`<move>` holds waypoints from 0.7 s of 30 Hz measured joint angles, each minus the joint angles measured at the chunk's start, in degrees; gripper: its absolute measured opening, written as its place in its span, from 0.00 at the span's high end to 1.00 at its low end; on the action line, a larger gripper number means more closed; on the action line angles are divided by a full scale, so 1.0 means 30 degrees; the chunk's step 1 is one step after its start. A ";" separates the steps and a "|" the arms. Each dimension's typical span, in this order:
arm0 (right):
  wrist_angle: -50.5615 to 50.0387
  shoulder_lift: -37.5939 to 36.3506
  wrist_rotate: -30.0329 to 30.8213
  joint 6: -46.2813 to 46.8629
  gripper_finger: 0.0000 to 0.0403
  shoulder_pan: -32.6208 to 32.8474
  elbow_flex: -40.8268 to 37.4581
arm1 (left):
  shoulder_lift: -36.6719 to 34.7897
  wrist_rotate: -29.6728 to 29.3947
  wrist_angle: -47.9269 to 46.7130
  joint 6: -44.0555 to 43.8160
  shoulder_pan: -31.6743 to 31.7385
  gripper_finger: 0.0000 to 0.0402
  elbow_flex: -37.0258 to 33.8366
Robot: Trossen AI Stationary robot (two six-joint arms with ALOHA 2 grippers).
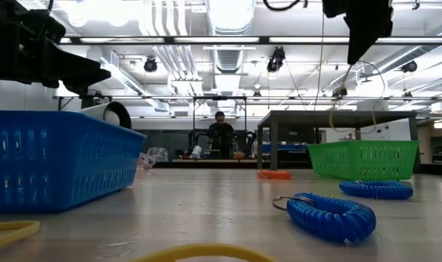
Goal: Pick & Place Office Desk Supplies
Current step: Put the yellow rubber band into the green bin
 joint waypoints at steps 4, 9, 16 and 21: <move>0.0750 0.0000 -0.1233 -0.0656 0.98 -0.0434 -0.0987 | 0.0000 0.0000 0.0000 -0.0003 0.0000 0.47 0.0004; 0.2650 -0.0044 -0.1389 -0.0962 0.98 -0.0812 -0.2804 | 0.0000 0.0000 0.0000 0.0003 0.0000 0.47 -0.0003; 0.5754 -0.0065 -0.1437 -0.0797 0.98 -0.1136 -0.5995 | 0.0000 0.0001 0.0000 0.0001 0.0000 0.47 0.0000; 0.7624 -0.0065 -0.2106 -0.0519 0.98 -0.1174 -0.8069 | 0.0000 0.0007 0.0000 0.0004 0.0000 0.47 -0.0001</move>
